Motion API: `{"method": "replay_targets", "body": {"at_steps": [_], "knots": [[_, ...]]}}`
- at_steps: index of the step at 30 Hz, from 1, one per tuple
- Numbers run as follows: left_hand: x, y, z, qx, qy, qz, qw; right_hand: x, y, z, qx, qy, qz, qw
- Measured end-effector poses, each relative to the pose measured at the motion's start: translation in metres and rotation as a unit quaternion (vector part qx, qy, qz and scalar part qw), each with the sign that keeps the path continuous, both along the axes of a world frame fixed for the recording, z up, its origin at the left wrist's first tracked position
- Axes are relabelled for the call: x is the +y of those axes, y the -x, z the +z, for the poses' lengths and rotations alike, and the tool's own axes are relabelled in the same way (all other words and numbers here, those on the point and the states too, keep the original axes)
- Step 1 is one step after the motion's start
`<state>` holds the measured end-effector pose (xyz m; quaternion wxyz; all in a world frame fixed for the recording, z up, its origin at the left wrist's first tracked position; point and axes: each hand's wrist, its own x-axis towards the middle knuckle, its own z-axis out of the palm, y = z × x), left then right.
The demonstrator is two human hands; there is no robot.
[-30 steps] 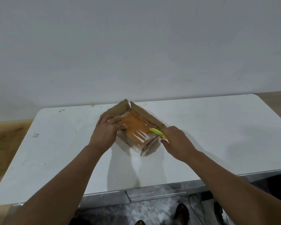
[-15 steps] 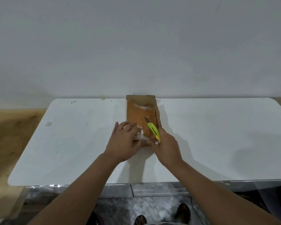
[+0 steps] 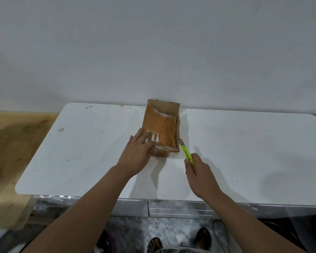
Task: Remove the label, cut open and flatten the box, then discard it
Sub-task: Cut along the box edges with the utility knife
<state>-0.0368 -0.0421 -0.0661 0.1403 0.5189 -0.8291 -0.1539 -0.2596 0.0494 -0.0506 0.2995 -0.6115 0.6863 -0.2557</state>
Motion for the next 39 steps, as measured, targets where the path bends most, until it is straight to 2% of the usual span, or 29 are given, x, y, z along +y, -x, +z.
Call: {"method": "replay_targets", "body": {"at_steps": [4,7,14,19,23,30,39], "knots": [[-0.001,-0.001,-0.003,0.011,0.021,-0.008,1.0,0.009,0.004,-0.007,0.064,-0.04,0.026,0.997],[-0.001,-0.002,-0.004,0.021,0.018,-0.007,1.0,0.007,0.004,-0.008,0.078,-0.058,0.025,0.995],[-0.001,-0.003,-0.003,0.047,0.006,-0.01,0.999,0.0,0.01,0.004,0.131,-0.07,0.022,0.989],[-0.001,-0.004,-0.001,0.054,0.001,-0.013,0.998,-0.005,0.015,0.022,0.157,-0.046,0.033,0.986],[0.0,-0.004,0.0,0.071,-0.007,-0.007,0.997,-0.01,0.019,0.026,0.208,-0.081,0.055,0.973],[0.001,-0.003,0.002,0.079,-0.019,0.0,0.997,-0.015,0.022,0.031,0.218,-0.085,0.062,0.97],[0.0,-0.004,0.0,0.095,-0.026,-0.002,0.995,-0.024,0.02,0.032,0.211,-0.155,0.084,0.961]]}}
